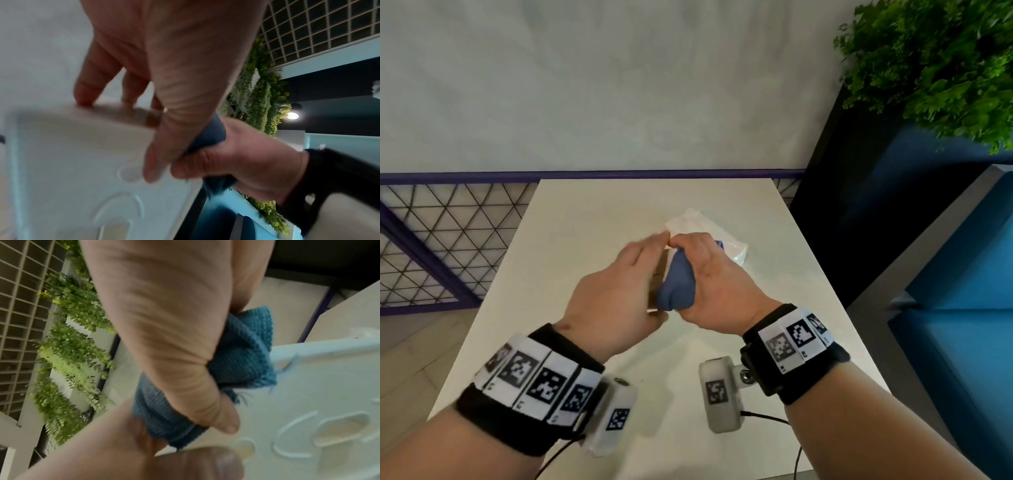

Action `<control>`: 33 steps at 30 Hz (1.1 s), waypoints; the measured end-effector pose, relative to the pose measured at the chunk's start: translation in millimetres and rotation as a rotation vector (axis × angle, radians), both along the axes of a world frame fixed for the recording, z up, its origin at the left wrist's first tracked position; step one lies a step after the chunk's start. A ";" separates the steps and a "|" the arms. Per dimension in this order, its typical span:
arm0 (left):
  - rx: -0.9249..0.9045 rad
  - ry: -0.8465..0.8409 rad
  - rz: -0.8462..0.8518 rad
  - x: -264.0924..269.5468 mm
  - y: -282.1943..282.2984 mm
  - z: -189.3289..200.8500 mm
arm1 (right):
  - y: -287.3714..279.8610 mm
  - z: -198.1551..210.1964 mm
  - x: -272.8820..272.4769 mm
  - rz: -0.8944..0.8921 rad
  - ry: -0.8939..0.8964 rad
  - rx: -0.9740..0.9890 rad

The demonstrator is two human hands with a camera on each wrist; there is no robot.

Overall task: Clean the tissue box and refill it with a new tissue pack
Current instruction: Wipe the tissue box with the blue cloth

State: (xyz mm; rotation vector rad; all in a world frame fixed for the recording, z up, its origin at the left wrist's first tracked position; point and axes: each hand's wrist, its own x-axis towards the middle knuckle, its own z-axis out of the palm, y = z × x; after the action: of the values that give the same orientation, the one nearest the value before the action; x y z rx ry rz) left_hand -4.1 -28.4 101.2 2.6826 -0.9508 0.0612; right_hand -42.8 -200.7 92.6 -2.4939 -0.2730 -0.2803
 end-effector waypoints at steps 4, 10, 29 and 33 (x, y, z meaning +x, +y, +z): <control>-0.103 0.057 0.090 12.5 -1.1 -14.4 | 26.6 -9.8 0.8 -0.044 -0.042 -0.011; -0.222 0.168 0.043 13.8 17.8 -29.8 | 44.8 -12.3 -17.1 -0.141 0.181 0.120; -0.312 0.237 -0.013 18.7 19.5 -56.2 | 43.5 -37.6 -8.5 -0.273 0.257 0.128; -0.362 0.294 0.056 21.8 30.0 -52.0 | -26.7 -79.7 -1.8 -0.548 0.332 0.253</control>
State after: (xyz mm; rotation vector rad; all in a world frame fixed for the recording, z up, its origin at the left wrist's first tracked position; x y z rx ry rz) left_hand 17.7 1.6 49.2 2.3033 -0.6970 -0.1335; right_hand -44.6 -227.4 12.9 -2.2688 0.5550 -0.1033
